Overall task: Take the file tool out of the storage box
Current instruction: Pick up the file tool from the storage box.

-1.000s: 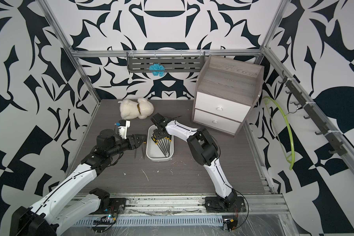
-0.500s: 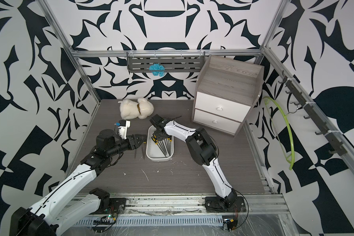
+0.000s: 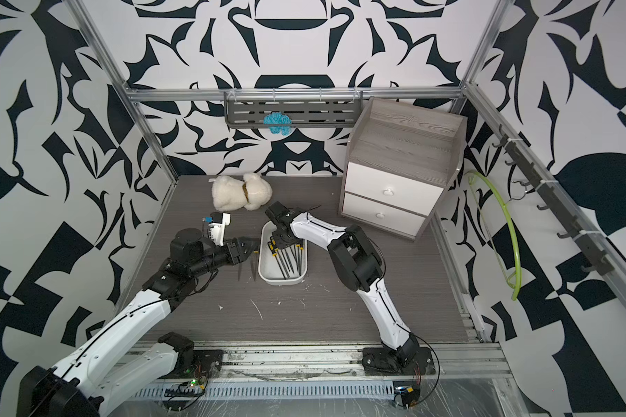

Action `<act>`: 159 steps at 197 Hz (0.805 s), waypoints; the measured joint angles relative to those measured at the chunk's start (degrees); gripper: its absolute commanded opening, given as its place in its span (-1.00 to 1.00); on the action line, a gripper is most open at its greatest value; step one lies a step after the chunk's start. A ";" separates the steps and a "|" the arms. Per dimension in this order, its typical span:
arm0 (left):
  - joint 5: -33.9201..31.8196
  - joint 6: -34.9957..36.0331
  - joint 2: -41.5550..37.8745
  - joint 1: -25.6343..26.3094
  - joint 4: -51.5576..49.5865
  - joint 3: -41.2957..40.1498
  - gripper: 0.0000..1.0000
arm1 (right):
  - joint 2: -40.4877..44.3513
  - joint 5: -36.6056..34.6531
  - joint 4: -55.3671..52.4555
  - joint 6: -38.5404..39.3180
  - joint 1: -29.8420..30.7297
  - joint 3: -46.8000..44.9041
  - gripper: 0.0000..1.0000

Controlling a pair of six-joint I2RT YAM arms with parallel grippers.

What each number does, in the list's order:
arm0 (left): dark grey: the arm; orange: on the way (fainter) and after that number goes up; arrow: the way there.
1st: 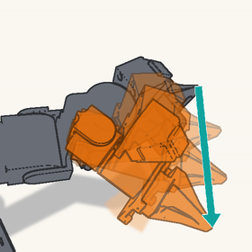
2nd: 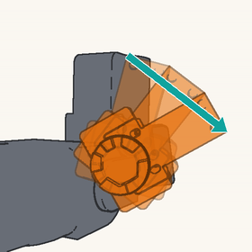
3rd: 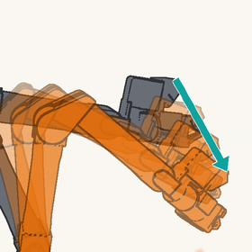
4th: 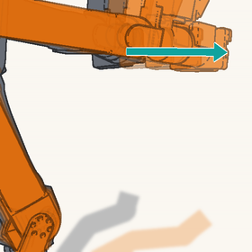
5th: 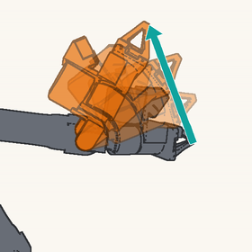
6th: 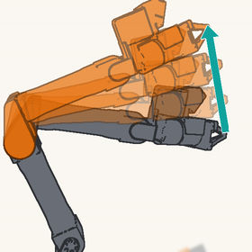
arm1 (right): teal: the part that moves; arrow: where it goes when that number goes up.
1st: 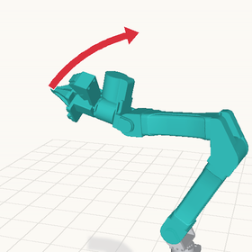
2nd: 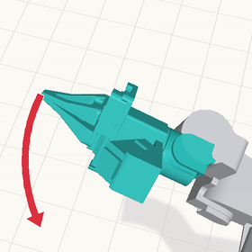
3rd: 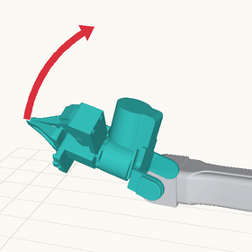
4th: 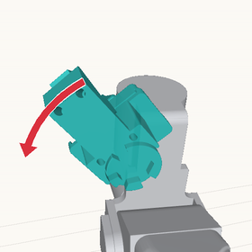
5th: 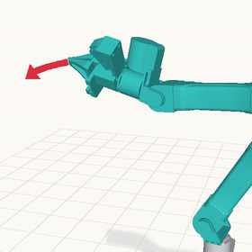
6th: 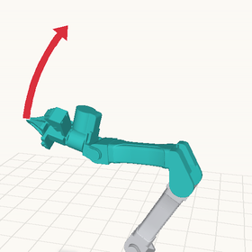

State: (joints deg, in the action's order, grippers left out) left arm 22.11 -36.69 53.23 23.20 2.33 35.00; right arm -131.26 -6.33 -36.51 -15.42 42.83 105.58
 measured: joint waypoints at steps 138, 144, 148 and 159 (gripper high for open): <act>4.94 -4.33 1.77 0.00 5.18 -1.64 0.16 | 21.14 6.80 10.27 -2.97 -0.04 -15.04 -0.93; 5.38 -4.74 2.12 0.00 5.70 -1.86 0.15 | 22.40 7.23 11.04 -3.41 -0.04 -16.55 -0.94; 5.64 -5.05 2.36 0.02 6.10 -1.99 0.15 | 23.23 7.50 11.32 -3.67 -0.04 -17.38 -0.94; 6.25 -5.57 2.93 0.07 7.15 -2.23 0.15 | 25.31 7.96 12.66 -4.22 -0.04 -19.39 -0.95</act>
State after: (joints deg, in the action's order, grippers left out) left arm 28.36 -42.26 56.16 23.27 9.47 32.77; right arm -105.95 1.63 -23.86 -19.64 42.78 86.19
